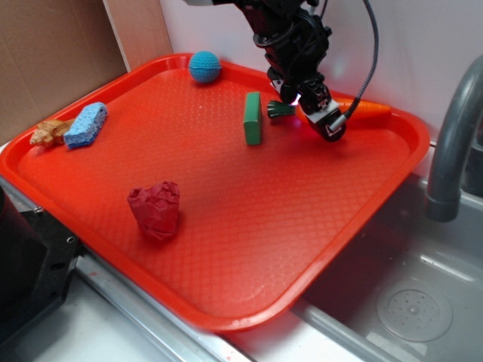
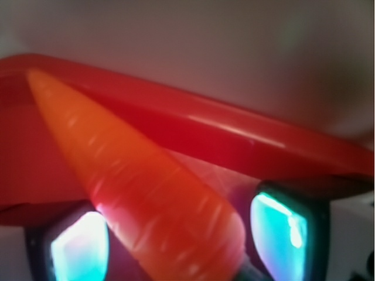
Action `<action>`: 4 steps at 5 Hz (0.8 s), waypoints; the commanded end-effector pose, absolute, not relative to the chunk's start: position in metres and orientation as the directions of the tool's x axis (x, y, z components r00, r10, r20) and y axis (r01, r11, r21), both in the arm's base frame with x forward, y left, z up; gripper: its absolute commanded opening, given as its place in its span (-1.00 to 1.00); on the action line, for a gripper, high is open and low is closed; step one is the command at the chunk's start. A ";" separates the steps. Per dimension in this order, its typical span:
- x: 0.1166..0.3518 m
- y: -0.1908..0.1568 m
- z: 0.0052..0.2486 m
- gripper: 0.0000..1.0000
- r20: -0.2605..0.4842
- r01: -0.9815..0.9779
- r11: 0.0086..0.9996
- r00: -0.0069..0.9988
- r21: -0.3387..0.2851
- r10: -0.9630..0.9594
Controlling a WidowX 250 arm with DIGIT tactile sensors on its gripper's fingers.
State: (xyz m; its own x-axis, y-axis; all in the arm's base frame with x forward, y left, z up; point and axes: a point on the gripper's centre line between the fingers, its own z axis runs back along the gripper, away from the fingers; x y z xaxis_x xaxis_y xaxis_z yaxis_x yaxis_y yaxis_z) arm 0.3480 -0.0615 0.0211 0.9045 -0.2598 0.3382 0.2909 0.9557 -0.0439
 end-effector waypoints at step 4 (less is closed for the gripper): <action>0.299 -0.045 0.158 -1.00 0.516 -0.156 0.988 0.846 -0.001 0.134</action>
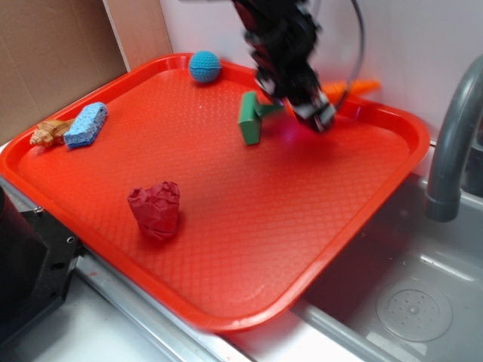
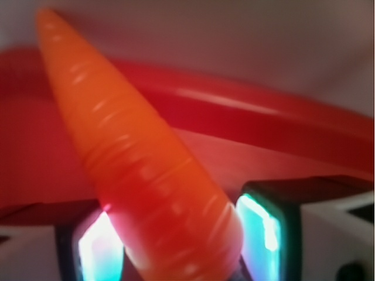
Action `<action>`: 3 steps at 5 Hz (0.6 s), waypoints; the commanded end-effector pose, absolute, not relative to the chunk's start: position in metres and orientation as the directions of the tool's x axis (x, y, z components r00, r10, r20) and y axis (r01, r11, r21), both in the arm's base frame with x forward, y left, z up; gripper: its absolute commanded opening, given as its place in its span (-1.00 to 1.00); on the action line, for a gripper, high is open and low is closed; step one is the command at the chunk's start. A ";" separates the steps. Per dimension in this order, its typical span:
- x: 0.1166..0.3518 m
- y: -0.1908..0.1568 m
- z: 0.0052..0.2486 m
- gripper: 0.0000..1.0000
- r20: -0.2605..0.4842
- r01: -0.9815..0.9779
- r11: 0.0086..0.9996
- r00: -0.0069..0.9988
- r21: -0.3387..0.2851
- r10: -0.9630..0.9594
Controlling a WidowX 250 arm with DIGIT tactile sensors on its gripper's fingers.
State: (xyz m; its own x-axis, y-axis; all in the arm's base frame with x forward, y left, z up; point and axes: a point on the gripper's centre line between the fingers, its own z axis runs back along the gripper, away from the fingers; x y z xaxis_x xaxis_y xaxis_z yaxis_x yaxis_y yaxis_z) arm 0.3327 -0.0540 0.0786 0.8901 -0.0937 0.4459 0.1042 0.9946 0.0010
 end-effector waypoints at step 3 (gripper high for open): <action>0.211 -0.036 0.237 -1.00 0.203 -0.437 0.861 0.847 -0.261 0.491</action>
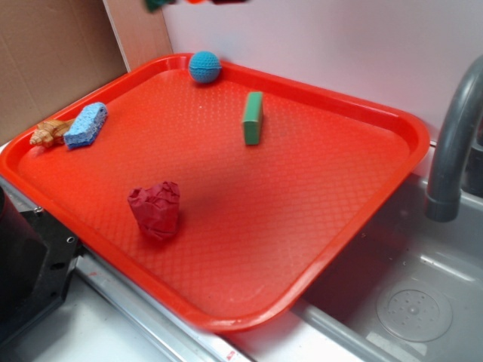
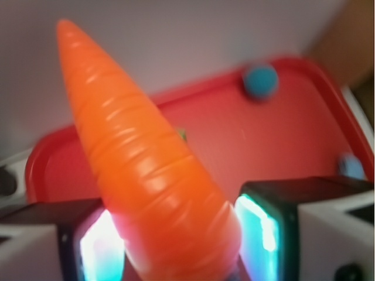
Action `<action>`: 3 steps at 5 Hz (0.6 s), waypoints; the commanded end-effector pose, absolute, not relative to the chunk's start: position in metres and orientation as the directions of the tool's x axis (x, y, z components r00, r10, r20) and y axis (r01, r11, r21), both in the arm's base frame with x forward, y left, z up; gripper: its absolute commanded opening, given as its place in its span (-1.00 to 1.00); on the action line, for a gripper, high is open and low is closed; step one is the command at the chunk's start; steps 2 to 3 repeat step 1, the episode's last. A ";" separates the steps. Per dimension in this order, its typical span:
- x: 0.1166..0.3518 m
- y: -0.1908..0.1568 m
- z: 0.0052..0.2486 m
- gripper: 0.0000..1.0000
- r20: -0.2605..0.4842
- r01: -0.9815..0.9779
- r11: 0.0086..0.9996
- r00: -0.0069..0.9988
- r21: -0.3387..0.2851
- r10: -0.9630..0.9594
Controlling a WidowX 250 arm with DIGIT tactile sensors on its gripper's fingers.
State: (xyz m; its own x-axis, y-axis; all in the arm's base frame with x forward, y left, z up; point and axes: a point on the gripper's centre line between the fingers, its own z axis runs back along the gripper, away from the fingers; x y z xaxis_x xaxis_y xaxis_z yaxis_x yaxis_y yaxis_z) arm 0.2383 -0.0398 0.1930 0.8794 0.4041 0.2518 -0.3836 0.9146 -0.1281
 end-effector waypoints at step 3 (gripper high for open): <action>0.195 -0.039 0.242 -1.00 0.175 -0.449 0.846 0.844 -0.289 0.507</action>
